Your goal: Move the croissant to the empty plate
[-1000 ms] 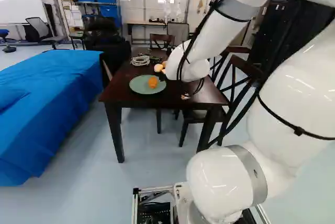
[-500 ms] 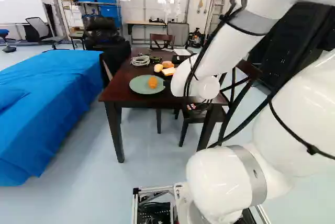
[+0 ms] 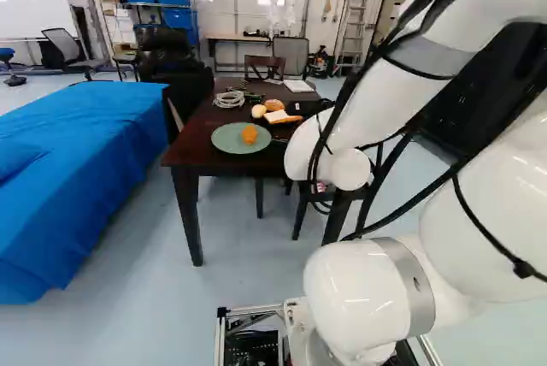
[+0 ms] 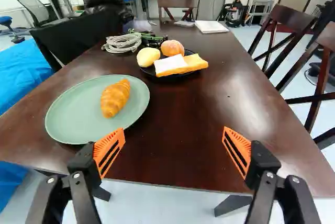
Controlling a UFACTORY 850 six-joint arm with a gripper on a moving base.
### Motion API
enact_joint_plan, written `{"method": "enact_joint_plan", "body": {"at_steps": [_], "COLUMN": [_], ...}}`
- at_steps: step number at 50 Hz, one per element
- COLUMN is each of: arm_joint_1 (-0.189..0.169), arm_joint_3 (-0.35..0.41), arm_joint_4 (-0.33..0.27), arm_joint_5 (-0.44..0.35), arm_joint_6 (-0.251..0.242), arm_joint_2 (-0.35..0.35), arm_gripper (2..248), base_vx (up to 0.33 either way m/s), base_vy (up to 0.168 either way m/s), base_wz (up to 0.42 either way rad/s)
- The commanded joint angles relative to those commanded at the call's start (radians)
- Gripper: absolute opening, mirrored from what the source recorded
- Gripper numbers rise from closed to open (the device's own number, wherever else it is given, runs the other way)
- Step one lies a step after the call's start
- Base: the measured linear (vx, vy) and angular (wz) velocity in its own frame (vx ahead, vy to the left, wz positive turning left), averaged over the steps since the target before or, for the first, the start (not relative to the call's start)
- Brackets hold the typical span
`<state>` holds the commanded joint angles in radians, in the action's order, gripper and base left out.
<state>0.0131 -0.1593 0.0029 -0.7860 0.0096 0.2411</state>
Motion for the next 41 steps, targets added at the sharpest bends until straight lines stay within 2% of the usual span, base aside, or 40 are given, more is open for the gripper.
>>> {"method": "enact_joint_plan", "body": {"at_steps": [20, 41], "arm_joint_1": [-0.010, -0.013], "arm_joint_3": [0.055, 0.072], "arm_joint_4": [-0.002, -0.003], "arm_joint_5": [-0.066, -0.087], "arm_joint_6": [-0.007, -0.010], "arm_joint_2": [0.029, 0.038], "arm_gripper": [247, 247], "base_vx": [0.000, 0.000], "base_vy": [0.000, 0.000], "base_wz": [0.000, 0.000]}}
